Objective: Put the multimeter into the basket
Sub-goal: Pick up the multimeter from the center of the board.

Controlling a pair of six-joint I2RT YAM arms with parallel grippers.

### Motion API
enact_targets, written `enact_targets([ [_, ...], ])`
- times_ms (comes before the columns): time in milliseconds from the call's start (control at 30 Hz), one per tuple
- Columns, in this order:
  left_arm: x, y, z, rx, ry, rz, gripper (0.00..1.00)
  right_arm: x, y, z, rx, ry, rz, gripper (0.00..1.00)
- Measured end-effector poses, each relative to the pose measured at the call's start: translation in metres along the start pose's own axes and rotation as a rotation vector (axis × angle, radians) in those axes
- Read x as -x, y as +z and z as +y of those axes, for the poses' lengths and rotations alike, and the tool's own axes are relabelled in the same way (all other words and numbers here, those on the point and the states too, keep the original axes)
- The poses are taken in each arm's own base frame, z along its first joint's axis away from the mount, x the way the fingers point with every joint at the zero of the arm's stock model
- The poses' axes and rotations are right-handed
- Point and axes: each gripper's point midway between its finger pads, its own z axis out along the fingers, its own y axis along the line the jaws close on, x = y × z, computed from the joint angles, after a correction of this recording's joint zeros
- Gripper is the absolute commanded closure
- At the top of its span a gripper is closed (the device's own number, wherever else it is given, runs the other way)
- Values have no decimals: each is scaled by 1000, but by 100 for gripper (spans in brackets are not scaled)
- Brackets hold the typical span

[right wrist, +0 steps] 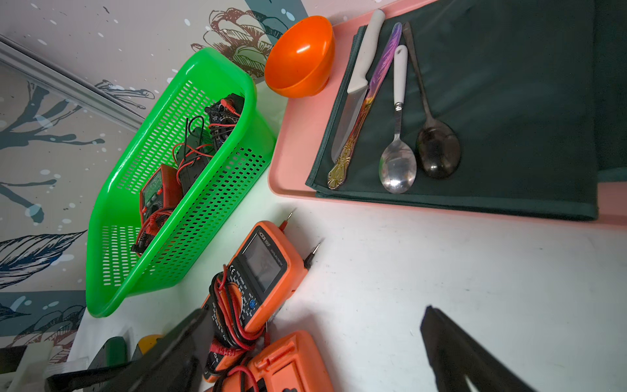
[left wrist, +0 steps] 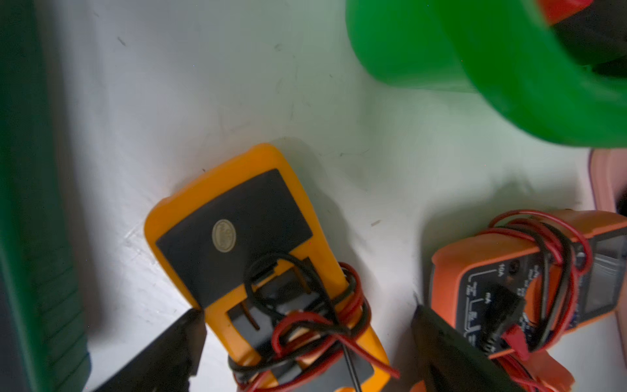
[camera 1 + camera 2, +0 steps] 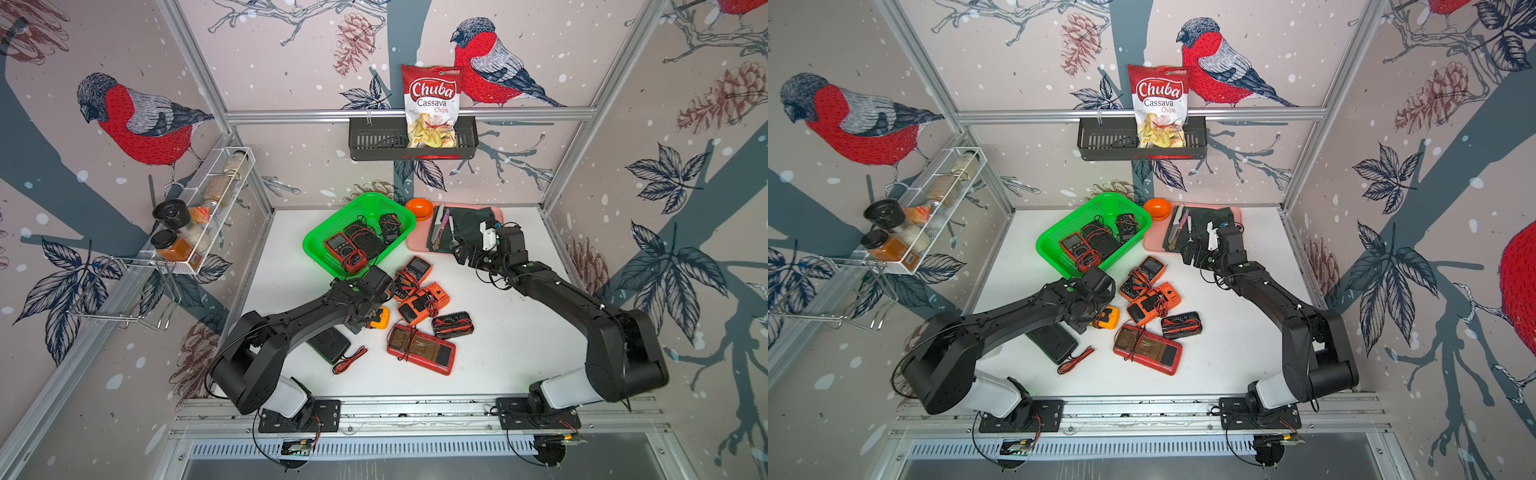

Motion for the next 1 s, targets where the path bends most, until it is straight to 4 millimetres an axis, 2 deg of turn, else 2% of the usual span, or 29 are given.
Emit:
enact_targets([
  [300, -11, 14, 11, 59, 15, 27, 2, 0, 1, 2, 30, 1, 0, 0],
  [667, -13, 24, 32, 102, 29, 17, 22, -2, 3, 1, 33, 18, 8, 0],
  [900, -12, 23, 31, 85, 38, 1, 46, -2, 2, 2, 35, 21, 6, 0],
  [1000, -14, 20, 30, 77, 52, 3, 71, -1, 1, 3, 36, 19, 3, 1],
])
